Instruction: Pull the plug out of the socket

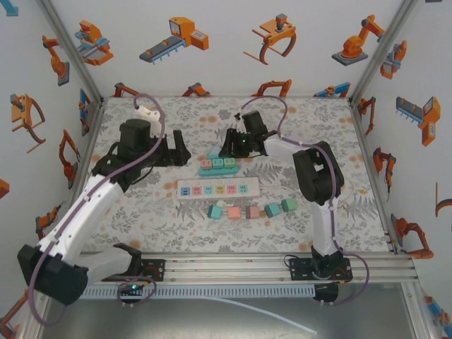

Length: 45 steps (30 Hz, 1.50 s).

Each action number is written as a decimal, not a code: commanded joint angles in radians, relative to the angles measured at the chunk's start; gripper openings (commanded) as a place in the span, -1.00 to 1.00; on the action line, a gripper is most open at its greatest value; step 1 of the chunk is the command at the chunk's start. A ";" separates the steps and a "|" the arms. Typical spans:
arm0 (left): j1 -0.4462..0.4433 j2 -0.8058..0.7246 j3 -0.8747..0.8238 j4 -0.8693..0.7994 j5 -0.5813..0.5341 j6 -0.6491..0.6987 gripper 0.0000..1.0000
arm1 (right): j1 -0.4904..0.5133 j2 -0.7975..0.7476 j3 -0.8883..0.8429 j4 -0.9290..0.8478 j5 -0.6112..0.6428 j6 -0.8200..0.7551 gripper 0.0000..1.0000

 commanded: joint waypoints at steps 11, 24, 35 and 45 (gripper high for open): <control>0.026 0.602 0.396 0.034 0.182 0.077 0.84 | -0.043 -0.386 -0.223 0.112 0.050 -0.244 0.11; 0.034 0.701 0.356 0.079 0.243 0.162 0.88 | -0.016 -0.505 -0.470 0.317 -0.228 -0.981 0.17; 0.020 0.751 0.364 0.056 0.243 0.156 0.87 | -0.009 -0.351 -0.520 0.534 -0.380 -1.254 0.14; 0.008 0.814 0.385 0.023 0.241 0.169 0.86 | 0.000 -0.264 -0.423 0.348 -0.381 -1.362 0.02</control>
